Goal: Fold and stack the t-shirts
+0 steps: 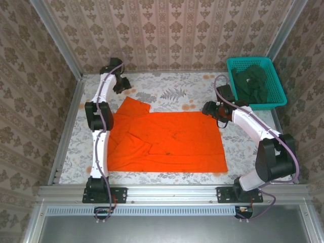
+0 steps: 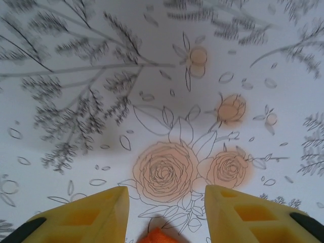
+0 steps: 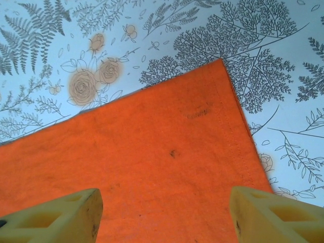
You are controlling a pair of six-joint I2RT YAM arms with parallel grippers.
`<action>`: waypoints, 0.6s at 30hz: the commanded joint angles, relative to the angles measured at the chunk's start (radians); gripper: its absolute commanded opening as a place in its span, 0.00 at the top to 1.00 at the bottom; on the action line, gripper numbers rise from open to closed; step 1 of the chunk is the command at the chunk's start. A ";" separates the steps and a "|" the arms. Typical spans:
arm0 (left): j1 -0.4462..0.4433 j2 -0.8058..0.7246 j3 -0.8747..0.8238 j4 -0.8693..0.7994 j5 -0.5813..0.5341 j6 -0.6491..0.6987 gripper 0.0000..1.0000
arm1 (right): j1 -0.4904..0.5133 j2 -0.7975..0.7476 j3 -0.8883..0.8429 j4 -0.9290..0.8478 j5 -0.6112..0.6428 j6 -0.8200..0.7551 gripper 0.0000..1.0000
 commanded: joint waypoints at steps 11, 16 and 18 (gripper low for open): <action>-0.037 -0.037 -0.102 -0.062 -0.025 0.079 0.59 | -0.029 0.002 -0.022 0.028 -0.037 -0.003 0.31; -0.052 -0.054 -0.114 -0.084 -0.019 0.102 0.60 | -0.046 -0.004 -0.031 0.033 -0.040 -0.010 0.31; -0.058 -0.065 -0.128 -0.087 -0.026 0.113 0.60 | -0.054 -0.002 -0.030 0.036 -0.038 -0.014 0.31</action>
